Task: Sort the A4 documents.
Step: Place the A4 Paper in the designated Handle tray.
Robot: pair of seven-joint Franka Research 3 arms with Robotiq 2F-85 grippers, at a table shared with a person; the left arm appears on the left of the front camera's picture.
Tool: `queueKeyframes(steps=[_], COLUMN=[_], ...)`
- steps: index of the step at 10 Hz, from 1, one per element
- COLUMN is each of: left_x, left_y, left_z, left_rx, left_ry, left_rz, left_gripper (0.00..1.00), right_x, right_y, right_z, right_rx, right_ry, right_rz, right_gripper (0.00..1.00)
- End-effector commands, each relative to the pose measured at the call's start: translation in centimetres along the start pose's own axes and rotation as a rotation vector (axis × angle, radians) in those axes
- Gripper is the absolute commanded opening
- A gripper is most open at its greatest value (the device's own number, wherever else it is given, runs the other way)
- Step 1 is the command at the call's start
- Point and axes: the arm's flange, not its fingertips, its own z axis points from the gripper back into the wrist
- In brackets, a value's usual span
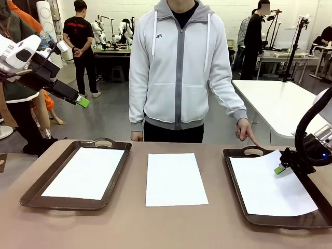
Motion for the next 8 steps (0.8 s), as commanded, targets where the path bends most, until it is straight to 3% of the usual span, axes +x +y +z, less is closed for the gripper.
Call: queueKeyframes(steps=[1, 2, 5, 8], left_x=[0.0, 0.0, 0.0, 0.0], left_y=[0.0, 0.0, 0.0, 0.0], left_z=[0.0, 0.0, 0.0, 0.0], left_rx=[-0.001, -0.001, -0.001, -0.001], left_ry=[0.0, 0.0, 0.0, 0.0], left_rz=[-0.001, -0.001, -0.001, -0.001], left_gripper=[1.0, 1.0, 1.0, 1.0], right_x=[-0.8, -1.1, -1.8, -1.9], right_y=[1.4, 1.8, 2.6, 2.9], right_z=[0.6, 1.1, 2.2, 2.2], right_rx=[-0.124, -0.172, -0.209, -0.206], right_ry=[-0.025, -0.04, -0.072, -0.079], right_rz=[-0.018, -0.017, -0.018, -0.018], right_gripper=[0.62, 0.75, 0.99, 1.0])
